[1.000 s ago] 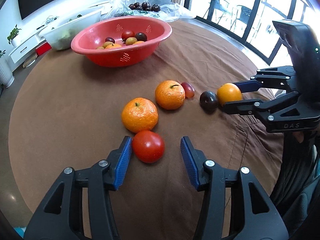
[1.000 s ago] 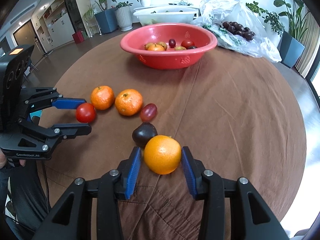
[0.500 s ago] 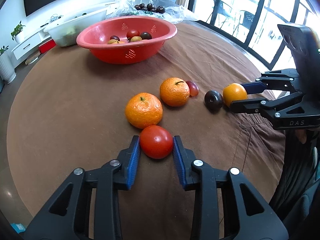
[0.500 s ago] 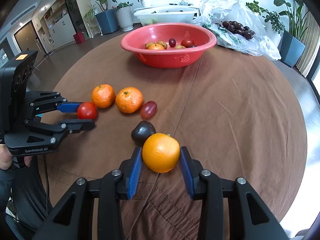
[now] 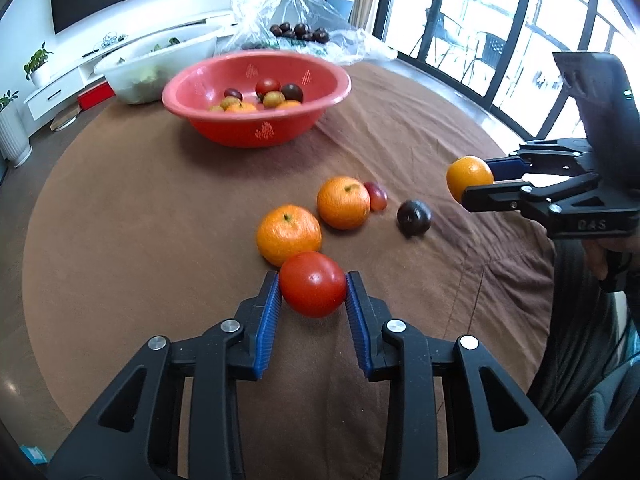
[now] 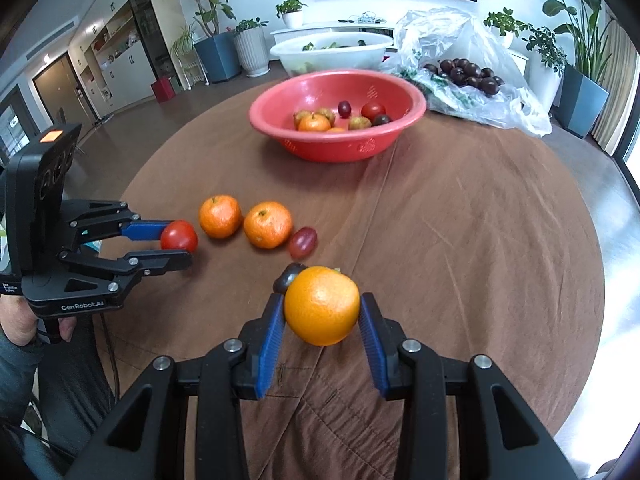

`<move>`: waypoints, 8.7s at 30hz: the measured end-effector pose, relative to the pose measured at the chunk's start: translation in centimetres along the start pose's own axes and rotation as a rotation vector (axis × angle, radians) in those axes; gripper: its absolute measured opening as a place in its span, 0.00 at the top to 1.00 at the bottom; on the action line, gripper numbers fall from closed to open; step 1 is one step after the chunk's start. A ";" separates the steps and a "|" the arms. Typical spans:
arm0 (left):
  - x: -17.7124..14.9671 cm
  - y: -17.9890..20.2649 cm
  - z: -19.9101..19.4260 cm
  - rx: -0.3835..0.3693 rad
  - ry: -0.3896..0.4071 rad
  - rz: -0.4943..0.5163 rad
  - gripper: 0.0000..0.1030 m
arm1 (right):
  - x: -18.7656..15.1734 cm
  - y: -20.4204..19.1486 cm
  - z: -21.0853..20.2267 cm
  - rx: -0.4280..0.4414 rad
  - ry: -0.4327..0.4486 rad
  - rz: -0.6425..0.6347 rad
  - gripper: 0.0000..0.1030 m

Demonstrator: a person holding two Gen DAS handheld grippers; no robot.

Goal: Organize fruits
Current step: 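Carry the tomato with the left tool while the right tool carries the orange to the red bowl, then open the left tool over the red bowl while the right tool releases the orange, then move both open tools back and grasp a dark plum with the right tool, then grasp a mandarin orange with the left tool while the right tool holds the plum, then carry the mandarin with the left tool while the right tool carries the plum to the red bowl, then open the left tool over the red bowl while the right tool releases the plum, then move both open tools back to the last mandarin and red plum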

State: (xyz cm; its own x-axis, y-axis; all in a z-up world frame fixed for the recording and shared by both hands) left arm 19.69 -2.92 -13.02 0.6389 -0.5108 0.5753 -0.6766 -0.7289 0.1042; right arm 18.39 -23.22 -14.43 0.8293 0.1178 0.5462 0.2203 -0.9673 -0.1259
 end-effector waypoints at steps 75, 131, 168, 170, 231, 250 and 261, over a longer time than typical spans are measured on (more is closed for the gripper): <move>4.7 -3.5 -3.8 0.105 0.170 -0.113 0.01 | 4.0 0.5 0.5 0.010 0.106 0.019 0.29; 2.7 -0.8 4.8 -0.016 -0.121 0.156 0.36 | 0.5 -1.0 2.9 -0.009 -0.009 -0.041 0.71; 8.7 -4.2 0.3 0.024 0.051 0.033 0.63 | 5.6 4.5 0.9 -0.034 0.075 0.048 0.71; 10.3 -4.7 0.2 0.032 0.064 0.034 0.63 | 7.6 5.0 0.8 -0.038 0.090 0.044 0.71; 15.5 -7.9 7.4 0.073 0.031 0.031 0.46 | 17.2 2.9 11.2 -0.032 -0.004 -0.118 0.57; 6.6 -2.6 1.2 0.074 0.085 -0.014 0.01 | 5.5 2.6 2.0 0.044 0.088 0.036 0.39; 3.4 1.7 3.8 0.013 -0.019 0.138 0.01 | 0.1 1.9 2.6 0.084 0.033 0.101 0.36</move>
State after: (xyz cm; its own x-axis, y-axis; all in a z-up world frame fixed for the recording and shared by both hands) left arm 22.11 -7.61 -13.93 0.5469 -0.6152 0.5678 -0.7540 -0.6567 0.0148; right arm 20.21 -24.42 -16.77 0.8323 0.0124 0.5542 0.1804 -0.9514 -0.2497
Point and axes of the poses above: each gripper's, at about its wrist camera, not at the fingertips, and z roughly the way its jaws point, y to its right, x to its top, the point moved 4 cm from there along z, roughly the way its jaws point, and after that the axes turned 1 degree about -y, right-handed, at the moved point
